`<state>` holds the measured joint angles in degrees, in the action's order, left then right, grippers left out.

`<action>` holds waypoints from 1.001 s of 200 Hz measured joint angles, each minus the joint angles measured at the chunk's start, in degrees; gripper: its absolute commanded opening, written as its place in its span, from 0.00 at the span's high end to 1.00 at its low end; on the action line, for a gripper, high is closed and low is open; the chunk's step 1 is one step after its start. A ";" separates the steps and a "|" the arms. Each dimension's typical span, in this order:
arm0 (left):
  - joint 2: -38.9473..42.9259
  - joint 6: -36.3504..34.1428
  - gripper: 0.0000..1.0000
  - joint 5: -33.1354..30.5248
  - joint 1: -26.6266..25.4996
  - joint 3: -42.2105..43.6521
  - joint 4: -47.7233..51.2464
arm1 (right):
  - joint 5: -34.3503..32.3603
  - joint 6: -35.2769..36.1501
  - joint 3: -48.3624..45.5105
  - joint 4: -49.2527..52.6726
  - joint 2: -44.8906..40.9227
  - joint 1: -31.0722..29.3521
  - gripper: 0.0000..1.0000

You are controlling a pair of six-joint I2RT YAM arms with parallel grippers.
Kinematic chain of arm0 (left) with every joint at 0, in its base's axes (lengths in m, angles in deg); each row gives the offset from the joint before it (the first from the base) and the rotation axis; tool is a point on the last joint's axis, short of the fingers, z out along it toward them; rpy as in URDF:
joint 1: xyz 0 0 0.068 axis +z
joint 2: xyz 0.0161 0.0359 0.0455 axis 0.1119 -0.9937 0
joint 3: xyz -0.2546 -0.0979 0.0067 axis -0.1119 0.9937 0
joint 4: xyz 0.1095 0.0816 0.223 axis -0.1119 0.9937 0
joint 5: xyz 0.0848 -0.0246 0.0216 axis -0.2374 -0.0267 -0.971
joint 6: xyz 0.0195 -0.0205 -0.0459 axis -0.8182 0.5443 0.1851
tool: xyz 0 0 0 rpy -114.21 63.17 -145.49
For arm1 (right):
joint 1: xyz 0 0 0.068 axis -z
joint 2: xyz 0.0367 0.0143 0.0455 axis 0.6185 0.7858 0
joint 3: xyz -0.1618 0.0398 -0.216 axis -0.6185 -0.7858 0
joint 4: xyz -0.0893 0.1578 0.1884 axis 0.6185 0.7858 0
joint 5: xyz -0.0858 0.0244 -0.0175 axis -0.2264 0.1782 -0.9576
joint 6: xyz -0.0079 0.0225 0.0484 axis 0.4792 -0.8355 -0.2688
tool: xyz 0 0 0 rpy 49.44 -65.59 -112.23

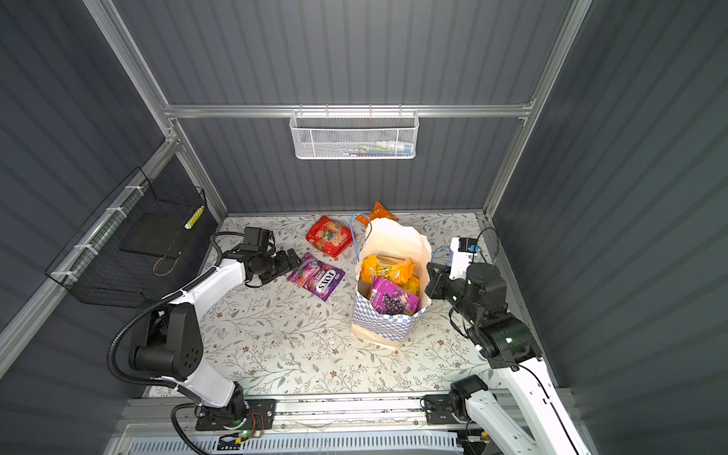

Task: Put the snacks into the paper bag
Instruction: 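Withdraw the left gripper and move it to the purple Fox's candy bag, then grasp the purple Fox's candy bag with the left gripper and lift it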

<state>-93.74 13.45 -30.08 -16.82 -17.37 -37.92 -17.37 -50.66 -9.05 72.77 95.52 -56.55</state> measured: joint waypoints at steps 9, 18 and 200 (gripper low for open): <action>-1.99 -0.52 0.06 0.07 0.42 -0.92 0.11 | 0.04 0.00 0.00 0.00 -0.02 0.00 1.00; -4.13 -1.18 0.06 0.15 0.70 -2.19 0.31 | 0.15 0.00 0.00 0.00 -0.02 0.00 1.00; -18.38 -6.86 0.49 10.51 1.31 -8.13 -0.09 | 0.81 0.00 0.00 0.00 -0.02 0.00 1.00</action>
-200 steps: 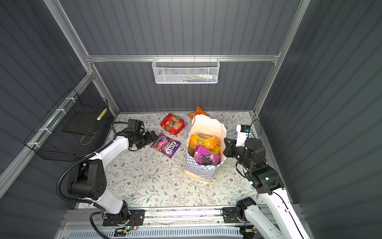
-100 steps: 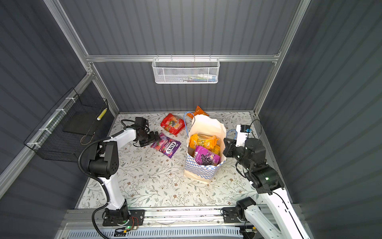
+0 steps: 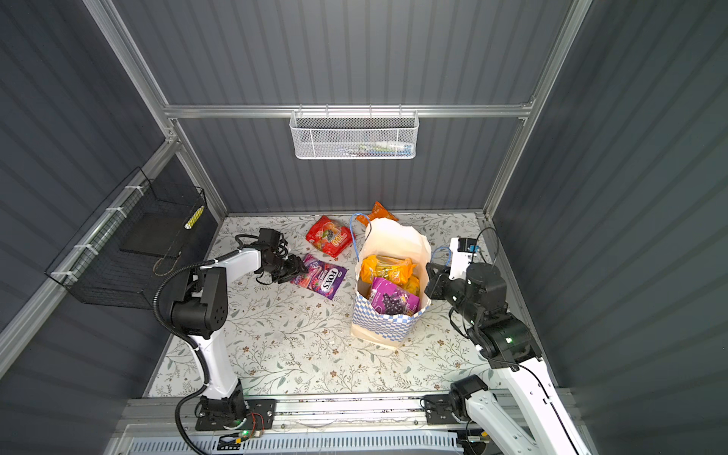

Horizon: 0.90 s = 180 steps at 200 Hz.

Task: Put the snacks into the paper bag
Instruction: 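Grasp the purple Fox's candy bag with the left gripper and lift it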

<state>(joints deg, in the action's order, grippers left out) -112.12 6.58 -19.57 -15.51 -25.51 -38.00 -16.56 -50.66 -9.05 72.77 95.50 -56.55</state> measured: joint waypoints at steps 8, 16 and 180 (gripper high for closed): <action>0.17 0.42 0.54 0.52 0.04 0.63 -0.57 | 0.00 0.00 0.00 0.00 0.00 0.00 1.00; 0.44 0.85 0.58 1.05 0.09 1.36 -1.20 | 0.00 0.00 0.00 0.00 0.00 0.00 1.00; 25.33 18.93 1.00 12.13 0.13 16.46 -11.54 | 0.00 0.00 0.00 0.02 -0.17 -0.02 1.00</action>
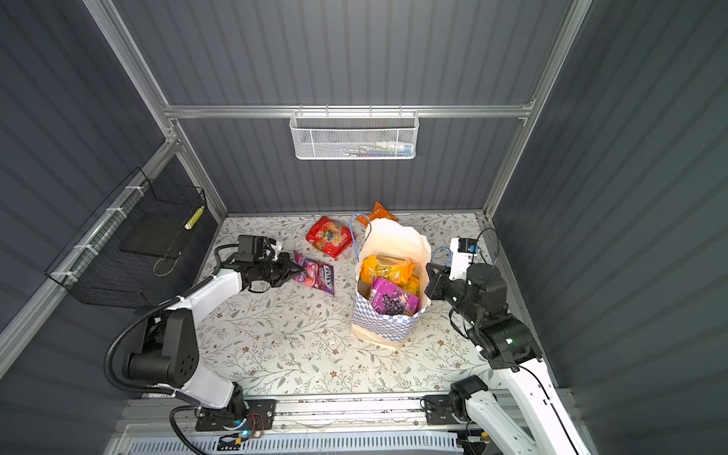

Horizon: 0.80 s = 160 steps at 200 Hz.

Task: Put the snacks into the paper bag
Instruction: 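Grasp the purple Fox's candy bag with the left gripper and lift it, then carry the purple Fox's bag above the paper bag with the left gripper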

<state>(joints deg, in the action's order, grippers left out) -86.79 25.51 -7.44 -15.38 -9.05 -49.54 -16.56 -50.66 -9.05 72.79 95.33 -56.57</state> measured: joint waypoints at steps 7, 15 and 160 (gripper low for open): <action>1.55 0.28 1.00 0.00 0.00 0.00 0.04 | 0.00 0.00 0.00 0.00 0.00 0.00 1.00; 3.10 0.50 1.00 -0.02 0.00 0.00 0.17 | 0.00 0.00 0.00 0.00 0.00 0.00 1.00; 19.02 1.49 1.00 -3.15 -7.67 -27.80 10.93 | 0.15 0.00 0.00 0.00 0.02 0.02 1.00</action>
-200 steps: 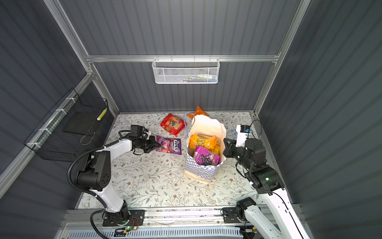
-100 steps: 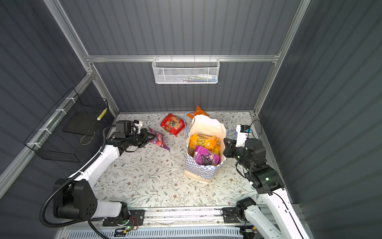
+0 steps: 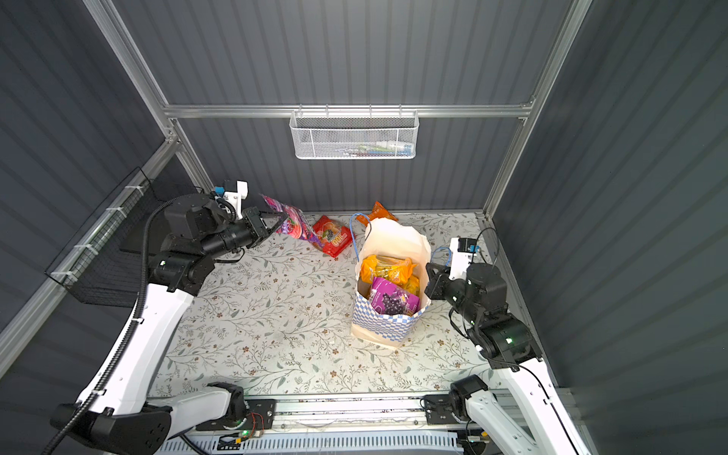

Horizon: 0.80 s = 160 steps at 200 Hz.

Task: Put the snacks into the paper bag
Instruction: 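Carry the purple Fox's bag above the paper bag with the left gripper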

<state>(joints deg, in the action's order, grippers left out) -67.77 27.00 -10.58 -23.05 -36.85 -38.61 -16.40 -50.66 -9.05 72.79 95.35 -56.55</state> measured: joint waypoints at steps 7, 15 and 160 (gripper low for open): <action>0.00 -0.04 1.00 -0.35 -1.49 -2.16 -0.02 | 0.00 0.00 0.00 0.00 0.00 0.00 1.00; 0.00 -0.07 1.00 -0.55 -2.95 -4.20 -0.24 | 0.00 0.00 -0.02 -0.02 0.00 0.00 1.00; -22.75 -11.52 1.00 -8.04 -37.29 -29.94 5.25 | -0.04 0.00 -0.20 0.00 -0.02 -0.02 1.00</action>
<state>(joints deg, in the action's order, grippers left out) -90.52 15.48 -18.63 -60.34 -66.79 -33.37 -16.45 -50.66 -9.25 72.79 95.33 -56.57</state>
